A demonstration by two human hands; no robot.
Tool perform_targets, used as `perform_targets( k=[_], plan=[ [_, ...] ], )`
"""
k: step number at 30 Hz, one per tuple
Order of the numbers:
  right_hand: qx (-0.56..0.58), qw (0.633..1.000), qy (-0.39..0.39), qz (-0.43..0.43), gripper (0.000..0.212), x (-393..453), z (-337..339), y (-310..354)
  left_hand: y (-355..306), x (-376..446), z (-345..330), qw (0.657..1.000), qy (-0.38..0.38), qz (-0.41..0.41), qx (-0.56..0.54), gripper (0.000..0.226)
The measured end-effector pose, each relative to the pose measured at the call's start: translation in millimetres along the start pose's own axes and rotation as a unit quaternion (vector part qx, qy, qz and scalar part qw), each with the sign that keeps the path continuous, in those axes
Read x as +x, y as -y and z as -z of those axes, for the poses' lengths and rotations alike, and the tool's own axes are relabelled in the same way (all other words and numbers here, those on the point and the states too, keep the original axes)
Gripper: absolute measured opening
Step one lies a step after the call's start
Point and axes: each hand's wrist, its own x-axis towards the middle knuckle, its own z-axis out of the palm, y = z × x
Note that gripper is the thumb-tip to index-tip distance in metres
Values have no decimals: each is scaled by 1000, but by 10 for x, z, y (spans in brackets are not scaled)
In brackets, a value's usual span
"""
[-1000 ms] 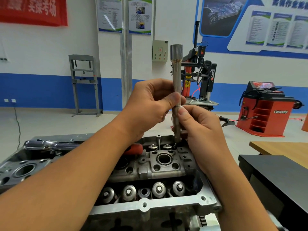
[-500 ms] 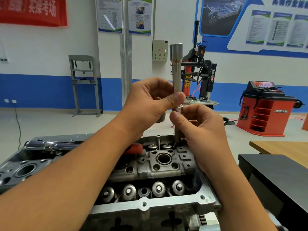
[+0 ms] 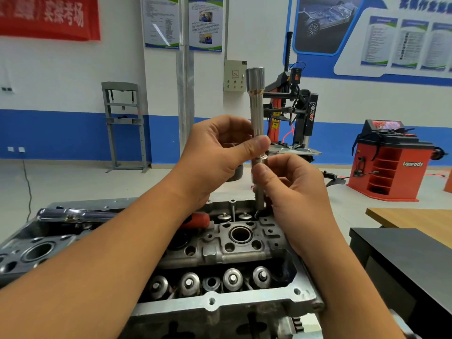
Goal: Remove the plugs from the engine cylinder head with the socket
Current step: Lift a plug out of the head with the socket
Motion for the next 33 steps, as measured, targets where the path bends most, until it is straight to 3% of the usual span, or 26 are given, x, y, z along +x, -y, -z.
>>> perform_targets(
  k=[3,6,10,12,15,19,28,33],
  plan=[
    [8,1000,8,-4,14,2,-30,19,-3,4,-12,999,48,6,-22,18],
    [27,1000,6,-14,15,5,-37,33,-5,0,-16,999,41,-3,-13,14],
    [3,1000,-3,-2,17,13,-3,-12,-10,-15,-11,999,3,-26,22,35],
    [-11,1000,10,4,9,15,-10,-20,-2,-11,-16,999,11,-30,12,32],
    [-24,1000,14,-1,17,17,-20,-10,-6,1,-22,999,39,-10,2,17],
    [7,1000,14,-12,30,14,-43,29,11,-5,-31,998,60,2,18,26],
    [35,999,-15,-19,12,18,-9,2,12,6,-5,999,31,1,-5,21],
    [9,1000,24,-6,32,18,-35,15,4,-11,-37,998,64,-8,6,22]
  ],
)
